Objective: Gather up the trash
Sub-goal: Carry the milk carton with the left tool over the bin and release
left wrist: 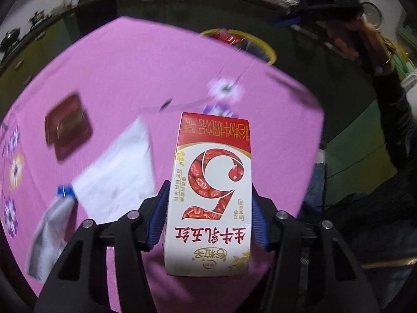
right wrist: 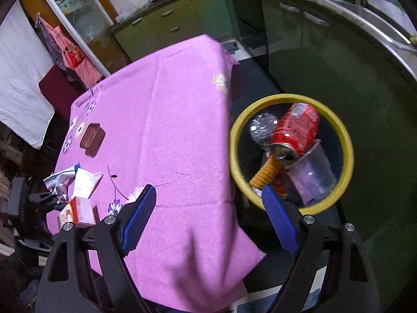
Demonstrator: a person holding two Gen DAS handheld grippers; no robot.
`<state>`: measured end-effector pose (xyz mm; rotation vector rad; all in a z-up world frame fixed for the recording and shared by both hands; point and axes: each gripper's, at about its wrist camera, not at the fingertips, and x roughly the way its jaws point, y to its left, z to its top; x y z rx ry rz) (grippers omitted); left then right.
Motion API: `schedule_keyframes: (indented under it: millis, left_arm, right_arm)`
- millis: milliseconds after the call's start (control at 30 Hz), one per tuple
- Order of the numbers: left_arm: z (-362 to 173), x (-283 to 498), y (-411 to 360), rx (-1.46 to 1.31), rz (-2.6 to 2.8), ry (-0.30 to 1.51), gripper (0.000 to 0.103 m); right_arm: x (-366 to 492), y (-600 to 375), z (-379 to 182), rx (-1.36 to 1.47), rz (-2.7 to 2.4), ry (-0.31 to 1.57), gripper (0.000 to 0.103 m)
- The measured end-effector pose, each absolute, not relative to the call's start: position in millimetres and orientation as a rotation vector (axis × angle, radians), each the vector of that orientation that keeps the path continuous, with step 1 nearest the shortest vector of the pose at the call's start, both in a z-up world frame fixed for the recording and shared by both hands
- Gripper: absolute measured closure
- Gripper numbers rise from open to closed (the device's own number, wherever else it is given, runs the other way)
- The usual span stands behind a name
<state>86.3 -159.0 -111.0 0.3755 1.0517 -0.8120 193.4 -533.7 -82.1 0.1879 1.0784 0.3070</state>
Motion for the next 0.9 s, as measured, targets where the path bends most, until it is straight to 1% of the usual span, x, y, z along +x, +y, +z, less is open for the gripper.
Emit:
schedule_keyframes:
  millis: [200,300,367,500,600,700,800,900]
  left_arm:
    - [-61,115,-229,0.429,-0.943,0.990,0.050]
    - [-44,129,-277,0.529,-1.016,0.935,0.049]
    - [-43,143,-313,0.576,-1.067,0.952,0.049]
    - [-62,171,-383,0.671,-1.120,1.041,0.050]
    - [-87,197,-434,0.713,-1.128,1.146,0.054]
    - [-101,210,-462,0.736,-1.123,1.162,0.062]
    - [-118,230,-486,0.746,-1.090,1.170,0.064]
    - [-139,250,-502,0.749,-1.029,1.210,0.073]
  right_arm:
    - [171,-572,-74,0.244,0.239,1.027,0.020]
    - [156,-594,-77,0.278,0.213,1.015,0.020]
    - [146,-610,-82,0.310,0.195,1.011,0.020]
    - [128,-635,-94,0.360,0.166,1.010,0.020]
    - [116,-654,-105,0.393,0.140,1.021,0.020]
    - [107,-671,-116,0.427,0.116,1.030,0.020]
    - [103,-685,-126,0.458,0.102,1.039,0.020]
    - [103,-692,-137,0.492,0.111,1.045,0.020]
